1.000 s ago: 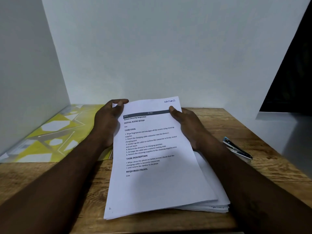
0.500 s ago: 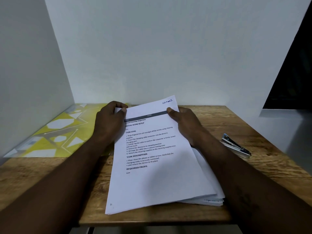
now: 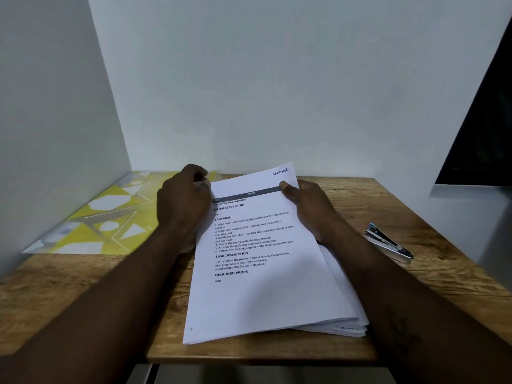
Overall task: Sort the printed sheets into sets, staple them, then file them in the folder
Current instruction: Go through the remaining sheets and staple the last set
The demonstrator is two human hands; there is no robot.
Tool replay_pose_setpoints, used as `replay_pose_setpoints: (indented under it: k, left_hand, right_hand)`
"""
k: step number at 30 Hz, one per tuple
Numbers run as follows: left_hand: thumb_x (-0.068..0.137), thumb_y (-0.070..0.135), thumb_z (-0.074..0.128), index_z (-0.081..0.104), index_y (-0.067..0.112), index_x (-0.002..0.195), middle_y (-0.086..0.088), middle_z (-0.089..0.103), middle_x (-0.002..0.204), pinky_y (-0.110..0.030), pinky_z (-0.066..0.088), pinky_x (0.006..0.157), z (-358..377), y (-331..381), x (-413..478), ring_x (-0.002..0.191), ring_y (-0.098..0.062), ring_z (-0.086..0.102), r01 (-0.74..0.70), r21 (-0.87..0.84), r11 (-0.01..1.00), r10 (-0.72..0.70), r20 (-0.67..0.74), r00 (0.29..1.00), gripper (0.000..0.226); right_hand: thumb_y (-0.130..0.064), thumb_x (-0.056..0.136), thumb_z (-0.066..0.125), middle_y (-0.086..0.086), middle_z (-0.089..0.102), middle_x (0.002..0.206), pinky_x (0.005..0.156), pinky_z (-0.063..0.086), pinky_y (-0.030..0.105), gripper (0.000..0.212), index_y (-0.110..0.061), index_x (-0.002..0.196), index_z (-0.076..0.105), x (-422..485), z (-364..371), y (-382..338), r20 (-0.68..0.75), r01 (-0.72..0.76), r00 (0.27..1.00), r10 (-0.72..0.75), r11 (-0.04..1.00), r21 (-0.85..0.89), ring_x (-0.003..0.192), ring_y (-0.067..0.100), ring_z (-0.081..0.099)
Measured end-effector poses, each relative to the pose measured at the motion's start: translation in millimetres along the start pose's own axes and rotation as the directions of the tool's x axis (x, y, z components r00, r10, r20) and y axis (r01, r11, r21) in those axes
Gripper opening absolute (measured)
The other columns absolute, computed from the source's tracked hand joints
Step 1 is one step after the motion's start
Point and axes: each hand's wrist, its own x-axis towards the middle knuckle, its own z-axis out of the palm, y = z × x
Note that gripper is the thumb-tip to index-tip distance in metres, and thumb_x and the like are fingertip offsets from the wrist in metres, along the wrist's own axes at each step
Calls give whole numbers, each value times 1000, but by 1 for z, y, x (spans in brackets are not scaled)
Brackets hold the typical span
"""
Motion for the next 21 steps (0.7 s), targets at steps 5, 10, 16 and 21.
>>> replay_pose_setpoints:
  k: [5,10,16,21]
  left_hand:
    - [97,26,63,72,23,125,-1,75,122,-40,47,97,-2,47,0,112,-31,65,-417,131,900,425,-42,904,30]
    - [98,51,49,64,25,137,1,70,133,-42,46,106,43,77,-3,125,-26,61,-412,-55,909,402,371,837,50]
    - [95,41,70,74,25,96,6,75,87,-39,58,83,64,59,3,91,-19,72,-156,-321,934,261,316,912,16]
    - [94,32,74,74,20,86,12,68,69,-26,46,66,58,47,6,64,0,57,-136,-372,918,256,297,920,14]
  right_hand:
    - [-55,85,64,4,82,97,93,60,62,46,-15,101,79,2,2,2,-34,29,999,-35,990,-139,93,33,79]
    - [-55,94,61,2,80,90,77,56,41,40,-19,91,78,1,4,2,-49,128,988,-144,961,-246,85,26,76]
    - [-39,105,62,0,79,94,75,51,35,29,-15,101,78,-1,4,4,-35,165,981,-191,914,-371,86,19,72]
    - [-57,101,56,-6,78,102,86,56,36,42,-21,106,76,-1,11,7,-13,234,968,-251,919,-316,97,17,72]
